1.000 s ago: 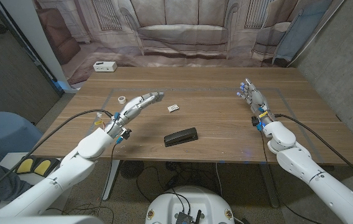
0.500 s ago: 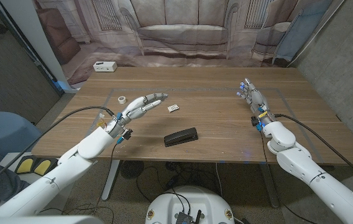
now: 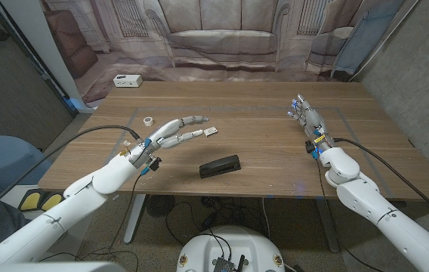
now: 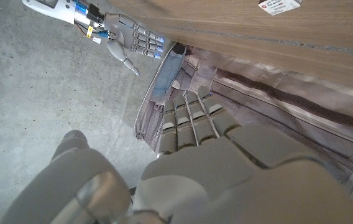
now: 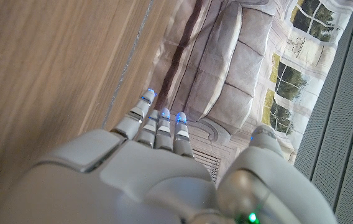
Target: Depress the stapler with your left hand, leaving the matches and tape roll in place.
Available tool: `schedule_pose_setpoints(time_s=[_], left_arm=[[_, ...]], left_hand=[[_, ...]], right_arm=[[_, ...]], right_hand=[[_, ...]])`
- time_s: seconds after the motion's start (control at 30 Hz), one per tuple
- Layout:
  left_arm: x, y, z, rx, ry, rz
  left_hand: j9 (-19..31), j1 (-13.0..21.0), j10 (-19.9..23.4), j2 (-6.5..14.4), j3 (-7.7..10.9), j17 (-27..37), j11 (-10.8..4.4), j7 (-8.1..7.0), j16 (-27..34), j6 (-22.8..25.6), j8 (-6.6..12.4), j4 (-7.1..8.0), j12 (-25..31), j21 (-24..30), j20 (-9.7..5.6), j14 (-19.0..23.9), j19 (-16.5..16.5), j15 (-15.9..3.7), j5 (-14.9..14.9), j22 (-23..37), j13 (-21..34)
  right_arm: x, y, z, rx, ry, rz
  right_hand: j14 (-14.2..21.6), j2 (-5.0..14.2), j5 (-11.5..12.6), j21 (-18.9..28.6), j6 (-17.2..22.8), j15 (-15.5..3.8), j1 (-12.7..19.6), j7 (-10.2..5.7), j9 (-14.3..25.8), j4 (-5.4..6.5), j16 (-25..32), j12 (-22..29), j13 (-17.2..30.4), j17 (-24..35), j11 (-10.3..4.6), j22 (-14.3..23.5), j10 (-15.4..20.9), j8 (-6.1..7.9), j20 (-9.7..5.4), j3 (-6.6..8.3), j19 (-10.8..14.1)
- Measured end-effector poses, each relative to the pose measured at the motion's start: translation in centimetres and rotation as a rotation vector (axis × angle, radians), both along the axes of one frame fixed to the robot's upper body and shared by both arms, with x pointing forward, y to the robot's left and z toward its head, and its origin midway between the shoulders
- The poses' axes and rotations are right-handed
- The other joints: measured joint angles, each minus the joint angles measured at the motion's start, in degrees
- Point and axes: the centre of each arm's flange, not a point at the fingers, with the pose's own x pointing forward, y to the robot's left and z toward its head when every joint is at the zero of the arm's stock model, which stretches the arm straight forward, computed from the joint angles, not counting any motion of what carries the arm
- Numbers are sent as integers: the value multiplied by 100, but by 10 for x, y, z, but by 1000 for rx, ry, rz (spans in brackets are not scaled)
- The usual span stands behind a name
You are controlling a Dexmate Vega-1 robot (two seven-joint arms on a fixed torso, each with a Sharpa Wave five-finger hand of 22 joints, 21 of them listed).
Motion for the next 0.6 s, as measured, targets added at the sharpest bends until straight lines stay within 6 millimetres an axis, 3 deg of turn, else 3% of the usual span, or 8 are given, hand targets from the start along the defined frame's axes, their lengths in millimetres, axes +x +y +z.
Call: schedule_pose_setpoints(time_s=[0.07,0.1,0.6], left_arm=[[1,-1,-2,17,-5,12],[-12,-4,8,46,-42,1],[-25,-16,16,196,-122,38]], left_hand=[[0,37,26,37,0,0,-10,-6,0,31,0,0,0,0,0,12,1,-11,0,0,0],[0,37,26,37,0,0,-10,3,0,40,0,0,0,0,0,29,0,-28,0,0,0],[-1,67,68,67,0,0,-52,-50,0,112,0,0,0,-29,-3,98,53,-60,0,0,0]], right_arm=[[0,0,1,-1,-1,1],[0,1,1,-7,-1,3],[-1,5,1,-18,-3,15]], right_hand=[[0,0,0,0,0,0,0,0,0,0,0,0,0,0,0,0,0,0,0,0,0],[0,0,0,0,0,0,0,0,0,0,0,0,0,0,0,0,0,0,0,0,0],[0,0,0,0,0,0,0,0,1,-23,0,0,0,0,0,0,0,0,0,-23,0]])
